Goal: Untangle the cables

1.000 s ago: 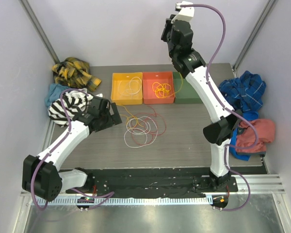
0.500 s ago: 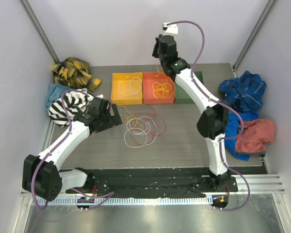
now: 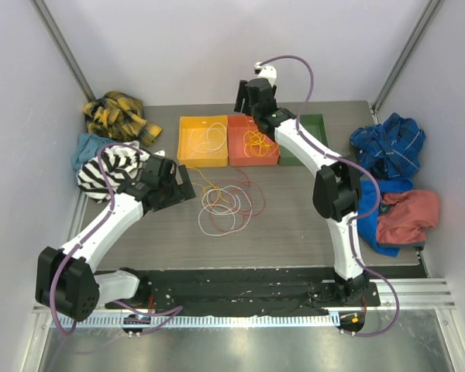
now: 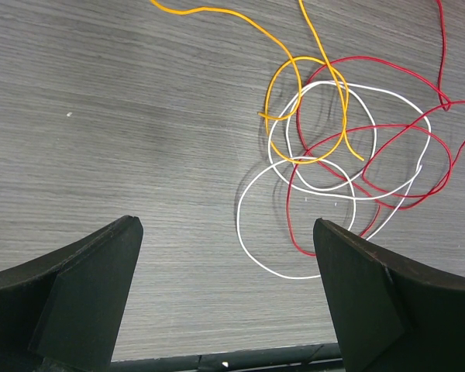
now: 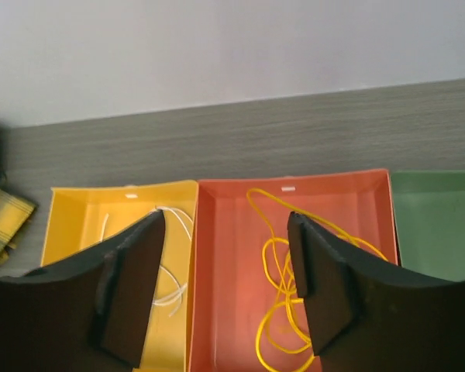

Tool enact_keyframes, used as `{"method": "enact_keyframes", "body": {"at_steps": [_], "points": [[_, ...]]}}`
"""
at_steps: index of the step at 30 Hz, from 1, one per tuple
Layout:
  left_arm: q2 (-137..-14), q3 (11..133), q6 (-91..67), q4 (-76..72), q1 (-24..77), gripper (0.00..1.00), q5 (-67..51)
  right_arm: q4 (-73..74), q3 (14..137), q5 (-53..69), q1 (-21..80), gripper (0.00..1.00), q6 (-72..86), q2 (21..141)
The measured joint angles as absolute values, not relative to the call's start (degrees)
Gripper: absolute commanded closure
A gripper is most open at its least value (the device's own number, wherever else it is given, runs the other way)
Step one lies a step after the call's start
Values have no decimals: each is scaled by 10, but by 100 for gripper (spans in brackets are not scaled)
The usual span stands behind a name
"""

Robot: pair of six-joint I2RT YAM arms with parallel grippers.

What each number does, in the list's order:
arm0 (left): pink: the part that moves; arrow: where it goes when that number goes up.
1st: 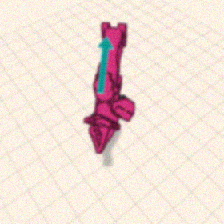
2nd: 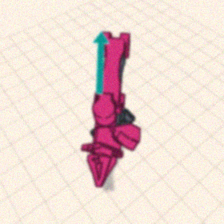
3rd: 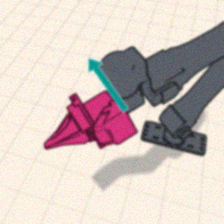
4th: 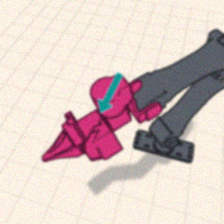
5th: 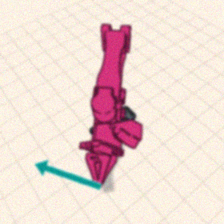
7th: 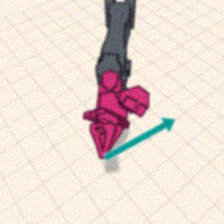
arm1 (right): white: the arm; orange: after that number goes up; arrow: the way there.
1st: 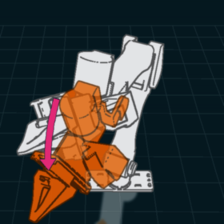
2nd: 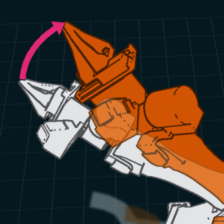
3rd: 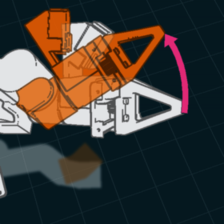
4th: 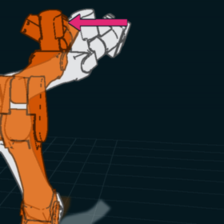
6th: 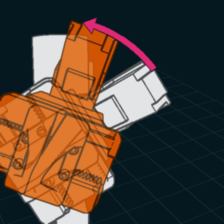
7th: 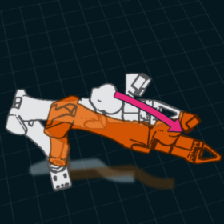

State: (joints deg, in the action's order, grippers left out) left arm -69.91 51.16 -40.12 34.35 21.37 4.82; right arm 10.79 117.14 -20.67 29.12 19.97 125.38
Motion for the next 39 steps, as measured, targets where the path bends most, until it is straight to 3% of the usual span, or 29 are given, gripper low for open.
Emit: {"method": "enact_keyframes", "body": {"at_steps": [8, 15, 20, 27, 34, 39], "points": [[-698, 512, -401, 343, 214, 0, 49, 90, 1032, -231, 297, 12, 210, 1178], [-701, 523, -401, 352, 214, 0, 78, 66, 848, -273, 345, 12, 240, 910], [-731, 557, -404, 354, 214, 0, 114, 48, 701, -275, 380, 18, 278, 771], [-826, 588, -437, 352, 213, 0, 158, 93, 504, -263, 420, 21, 319, 756], [-874, 555, -528, 274, 202, 1, 183, 95, 455, -254, 426, 21, 322, 686], [-973, 570, -585, 218, 179, 16, 188, 82, 455, -254, 426, 21, 312, 643]]}}
